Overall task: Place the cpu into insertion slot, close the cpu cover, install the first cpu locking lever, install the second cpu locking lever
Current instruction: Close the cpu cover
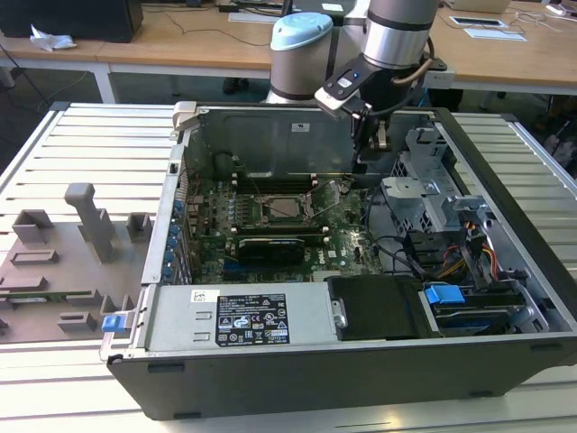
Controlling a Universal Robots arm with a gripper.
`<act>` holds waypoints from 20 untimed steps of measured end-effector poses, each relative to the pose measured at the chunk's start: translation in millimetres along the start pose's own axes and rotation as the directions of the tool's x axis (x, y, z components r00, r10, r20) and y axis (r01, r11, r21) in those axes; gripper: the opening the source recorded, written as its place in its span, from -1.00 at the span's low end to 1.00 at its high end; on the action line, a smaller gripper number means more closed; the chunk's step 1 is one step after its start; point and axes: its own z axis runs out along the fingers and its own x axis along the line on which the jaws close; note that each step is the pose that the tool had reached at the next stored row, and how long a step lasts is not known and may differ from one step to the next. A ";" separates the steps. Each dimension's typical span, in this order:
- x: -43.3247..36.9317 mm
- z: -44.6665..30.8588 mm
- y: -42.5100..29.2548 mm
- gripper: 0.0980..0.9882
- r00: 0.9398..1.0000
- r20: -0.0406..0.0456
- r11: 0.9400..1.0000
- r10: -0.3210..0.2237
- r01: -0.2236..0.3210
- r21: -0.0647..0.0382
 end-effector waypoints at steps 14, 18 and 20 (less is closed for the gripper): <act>0.1 9.1 1.6 -0.98 1.000 0.000 1.000 0.000 0.000 0.000; 0.2 15.9 1.7 -0.98 1.000 0.000 1.000 0.000 0.000 0.000; 0.2 18.3 1.7 -0.98 1.000 0.000 1.000 0.000 0.000 0.000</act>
